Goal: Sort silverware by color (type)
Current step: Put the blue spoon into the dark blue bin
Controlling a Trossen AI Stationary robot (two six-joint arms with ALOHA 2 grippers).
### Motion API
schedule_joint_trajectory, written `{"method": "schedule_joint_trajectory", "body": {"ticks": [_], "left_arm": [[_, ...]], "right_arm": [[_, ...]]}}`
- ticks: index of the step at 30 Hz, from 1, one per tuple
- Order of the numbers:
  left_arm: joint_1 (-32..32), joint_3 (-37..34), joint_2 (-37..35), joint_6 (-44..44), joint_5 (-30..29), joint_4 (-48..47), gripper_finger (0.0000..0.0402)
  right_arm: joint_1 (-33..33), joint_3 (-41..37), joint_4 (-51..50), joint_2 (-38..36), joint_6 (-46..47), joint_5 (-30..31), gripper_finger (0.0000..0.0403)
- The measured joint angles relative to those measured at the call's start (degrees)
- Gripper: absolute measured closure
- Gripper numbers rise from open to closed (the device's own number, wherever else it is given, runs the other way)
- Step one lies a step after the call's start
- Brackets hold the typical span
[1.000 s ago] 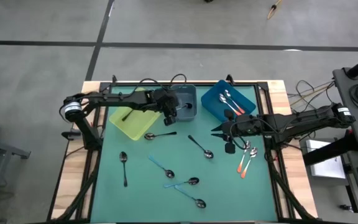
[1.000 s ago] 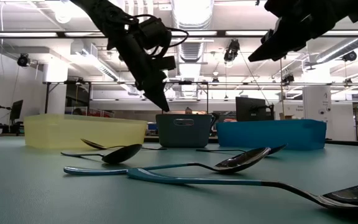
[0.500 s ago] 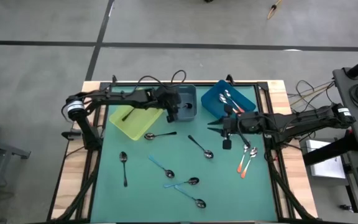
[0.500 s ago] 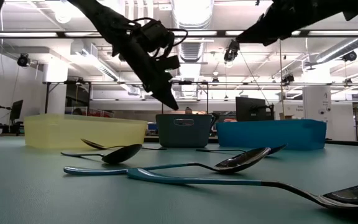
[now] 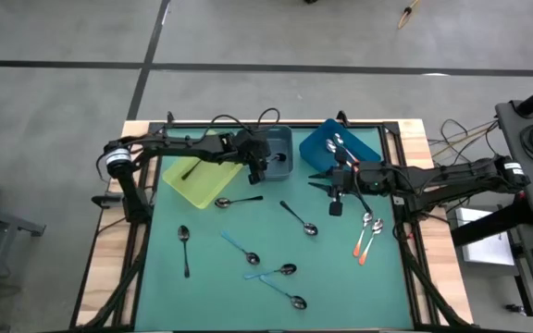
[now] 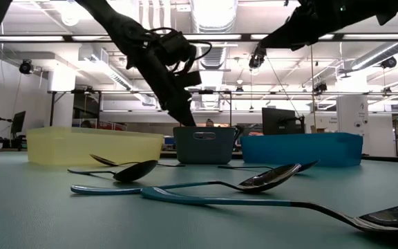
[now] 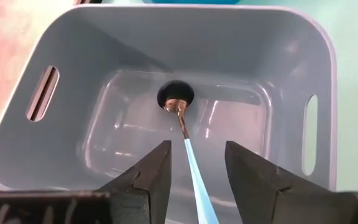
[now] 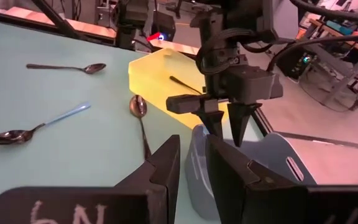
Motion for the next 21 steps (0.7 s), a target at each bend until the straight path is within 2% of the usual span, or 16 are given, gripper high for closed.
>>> {"method": "schedule_joint_trajectory", "body": {"ticks": [8, 21], "left_arm": [[0.06, 0.0, 0.02, -0.68, 2.22, -1.19, 0.027], [0.06, 0.0, 1.83, -3.15, 1.34, -2.58, 0.0259]], "right_arm": [[-0.02, 0.0, -0.07, 0.0, 0.07, 0.0, 0.0335], [-0.02, -0.02, -0.13, 0.0, 0.29, -0.04, 0.0335]]}}
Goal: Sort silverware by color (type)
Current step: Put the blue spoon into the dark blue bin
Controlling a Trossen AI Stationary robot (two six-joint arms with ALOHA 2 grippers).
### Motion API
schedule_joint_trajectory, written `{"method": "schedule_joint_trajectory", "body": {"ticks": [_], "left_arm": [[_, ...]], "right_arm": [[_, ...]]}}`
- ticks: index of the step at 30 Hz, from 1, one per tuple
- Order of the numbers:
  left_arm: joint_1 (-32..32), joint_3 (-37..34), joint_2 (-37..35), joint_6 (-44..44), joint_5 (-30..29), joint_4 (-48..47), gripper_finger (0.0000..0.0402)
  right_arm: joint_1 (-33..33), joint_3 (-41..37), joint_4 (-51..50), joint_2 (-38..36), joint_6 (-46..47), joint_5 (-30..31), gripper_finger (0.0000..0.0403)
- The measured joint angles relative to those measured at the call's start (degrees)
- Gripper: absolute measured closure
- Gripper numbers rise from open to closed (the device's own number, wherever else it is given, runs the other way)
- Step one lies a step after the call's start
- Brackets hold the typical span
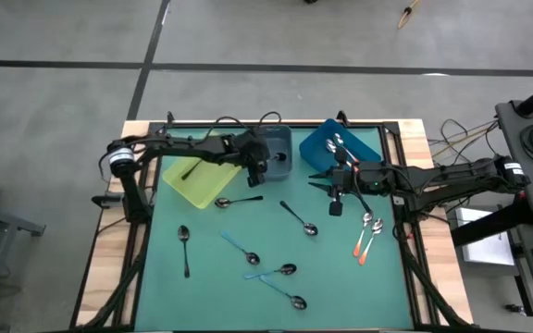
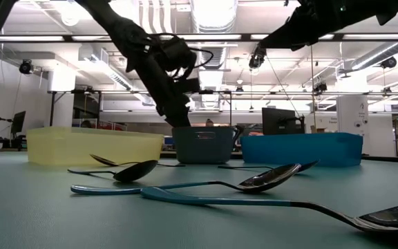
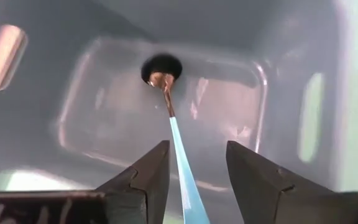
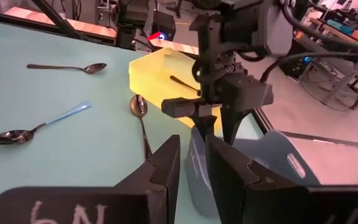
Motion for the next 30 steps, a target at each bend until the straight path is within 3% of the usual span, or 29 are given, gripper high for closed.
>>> {"method": "schedule_joint_trajectory", "body": {"ticks": [10, 22, 26, 30], "left_arm": [[-0.04, 0.0, 4.71, -0.19, -0.28, -0.22, 0.024], [0.0, 0.02, 4.42, 0.02, -0.37, -0.2, 0.0239], [0.0, 0.11, 4.41, 0.57, -0.37, -0.17, 0.0253], [0.0, 0.11, 4.36, 1.19, -0.39, -0.22, 0.029]], "right_arm": [[-0.07, -0.04, -0.98, 0.0, 0.01, 0.02, 0.0335], [-0.63, -0.04, -1.18, 0.0, 0.02, 0.0, 0.0335], [-0.63, -0.04, -1.2, 0.0, 0.02, 0.0, 0.0335], [-0.63, -0.04, -1.2, 0.0, 0.02, 0.0, 0.0335]]}}
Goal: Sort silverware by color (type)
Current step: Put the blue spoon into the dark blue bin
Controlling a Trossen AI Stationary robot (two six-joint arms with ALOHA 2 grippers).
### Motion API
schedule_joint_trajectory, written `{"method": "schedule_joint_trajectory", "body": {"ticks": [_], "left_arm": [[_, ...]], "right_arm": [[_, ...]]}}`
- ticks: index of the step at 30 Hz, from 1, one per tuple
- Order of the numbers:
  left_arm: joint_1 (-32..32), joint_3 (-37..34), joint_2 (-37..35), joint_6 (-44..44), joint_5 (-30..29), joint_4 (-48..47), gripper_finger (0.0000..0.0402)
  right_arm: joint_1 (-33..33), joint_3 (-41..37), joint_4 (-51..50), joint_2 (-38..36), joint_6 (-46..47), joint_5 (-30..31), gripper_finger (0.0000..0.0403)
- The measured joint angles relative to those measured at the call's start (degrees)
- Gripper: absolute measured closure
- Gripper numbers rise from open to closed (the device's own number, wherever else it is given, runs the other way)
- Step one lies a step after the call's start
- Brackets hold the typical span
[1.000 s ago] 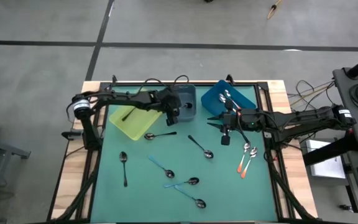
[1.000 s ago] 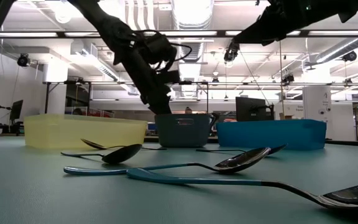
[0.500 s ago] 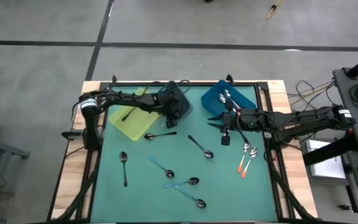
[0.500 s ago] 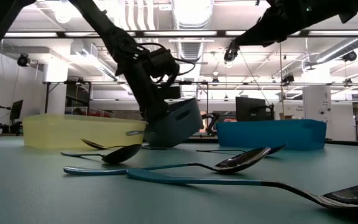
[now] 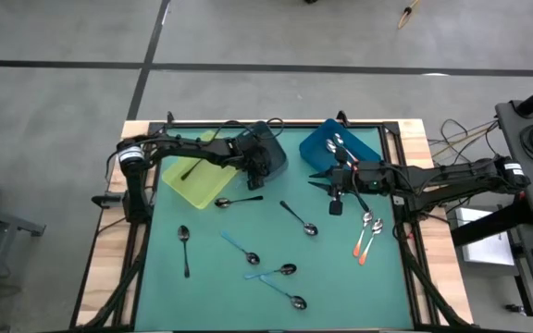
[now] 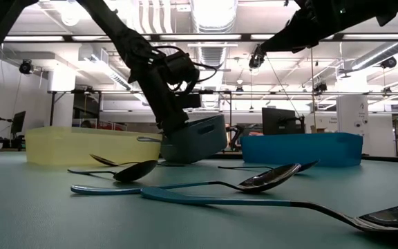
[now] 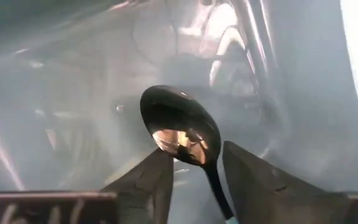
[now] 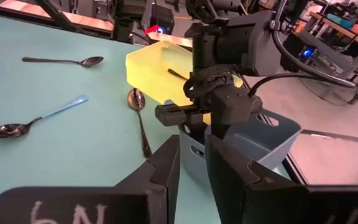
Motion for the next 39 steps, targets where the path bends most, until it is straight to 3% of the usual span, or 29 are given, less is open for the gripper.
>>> {"method": "schedule_joint_trajectory", "body": {"ticks": [8, 25, 29, 32, 36, 39], "left_arm": [[0.0, 1.07, -0.04, -0.21, 0.0, -0.88, 0.0393], [-0.33, 12.94, -1.19, 0.0, 1.03, -10.42, 0.0401], [-0.92, 12.57, -4.21, -1.11, 6.18, -8.36, 0.0401], [-2.11, 10.85, -8.1, -1.59, 14.79, -4.38, 0.0401], [-5.0, 5.38, -14.87, -1.17, 27.96, 7.39, 0.0401], [-7.2, -0.45, -20.09, -1.18, 32.39, 16.71, 0.0401]], "right_arm": [[0.0, 0.0, 0.0, 0.0, 0.0, 0.02, 0.0335], [0.0, 0.0, -0.09, 0.0, 0.0, 0.01, 0.0335], [0.0, -0.21, -0.02, 0.0, -0.41, -0.02, 0.0335], [0.0, -0.84, 0.91, 0.11, -1.24, -0.06, 0.0335], [0.0, -2.18, 7.74, 1.64, -3.04, -0.13, 0.0335], [0.0, -2.79, 14.35, 3.77, -3.8, -0.63, 0.0335]]}}
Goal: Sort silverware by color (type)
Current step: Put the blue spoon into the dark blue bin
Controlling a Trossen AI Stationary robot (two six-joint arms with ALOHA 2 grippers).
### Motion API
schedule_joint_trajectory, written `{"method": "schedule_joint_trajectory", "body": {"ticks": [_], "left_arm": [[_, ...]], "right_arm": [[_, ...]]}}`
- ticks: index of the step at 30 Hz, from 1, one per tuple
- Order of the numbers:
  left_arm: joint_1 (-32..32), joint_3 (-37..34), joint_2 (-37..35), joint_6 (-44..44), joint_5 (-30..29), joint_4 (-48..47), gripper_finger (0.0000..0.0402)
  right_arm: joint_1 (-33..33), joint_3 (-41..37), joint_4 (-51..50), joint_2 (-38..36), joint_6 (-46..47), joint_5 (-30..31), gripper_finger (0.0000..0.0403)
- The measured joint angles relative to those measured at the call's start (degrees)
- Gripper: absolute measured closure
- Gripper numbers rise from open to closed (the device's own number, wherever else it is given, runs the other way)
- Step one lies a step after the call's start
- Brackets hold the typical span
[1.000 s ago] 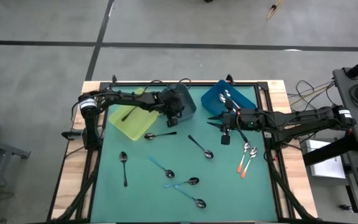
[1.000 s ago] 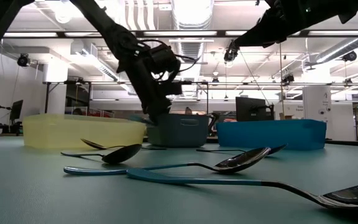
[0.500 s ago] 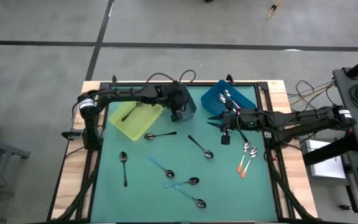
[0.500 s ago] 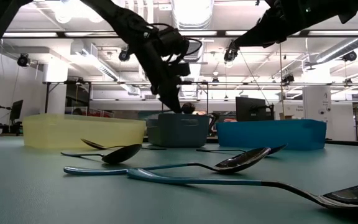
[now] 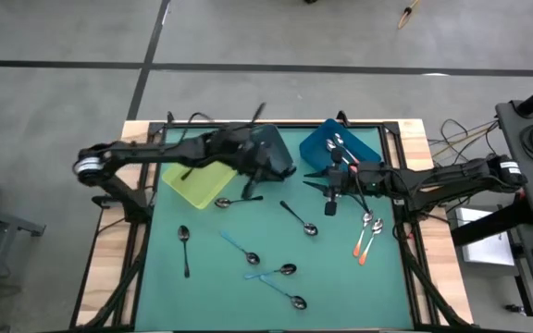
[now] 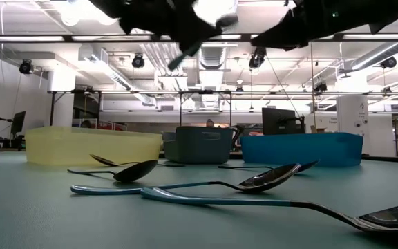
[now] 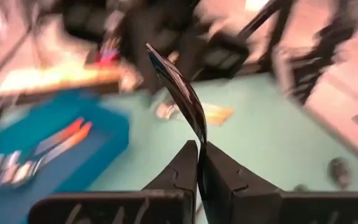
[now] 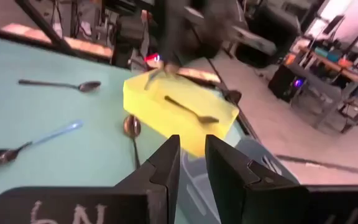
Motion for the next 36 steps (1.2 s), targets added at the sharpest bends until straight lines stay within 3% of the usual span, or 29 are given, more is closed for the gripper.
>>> {"method": "schedule_joint_trajectory", "body": {"ticks": [10, 13, 16, 19, 22, 30, 36], "left_arm": [[-3.89, -18.77, -12.74, -2.92, -0.82, 26.4, 0.0401], [-4.04, -23.78, -14.35, -2.72, -4.92, 32.83, 0.0401], [-4.05, -27.54, -14.62, -1.44, -12.63, 37.2, 0.0402], [-3.99, -29.27, -14.57, 0.49, -17.49, 38.98, 0.0402], [-4.06, -29.58, -14.47, 1.46, -17.42, 39.01, 0.0402], [-4.08, -29.65, -14.44, 3.88, -17.21, 39.24, 0.0401], [-4.06, -29.63, -14.44, 3.95, -17.12, 39.16, 0.0401]], "right_arm": [[0.02, 2.45, 19.97, 8.59, 5.05, -11.55, 0.0317], [0.02, 4.86, 21.5, 11.86, 7.93, -11.58, 0.0294], [0.01, 8.29, 22.14, 15.66, 11.19, -11.3, 0.0269], [0.02, 11.65, 22.12, 19.55, 15.35, -6.92, 0.0246], [-0.04, 14.69, 22.0, 22.92, 17.9, -1.24, 0.0229], [0.0, 20.91, 21.4, 26.3, 17.26, -4.06, 0.0216], [-0.35, 23.31, 20.25, 26.28, 16.43, -3.89, 0.0235]]}}
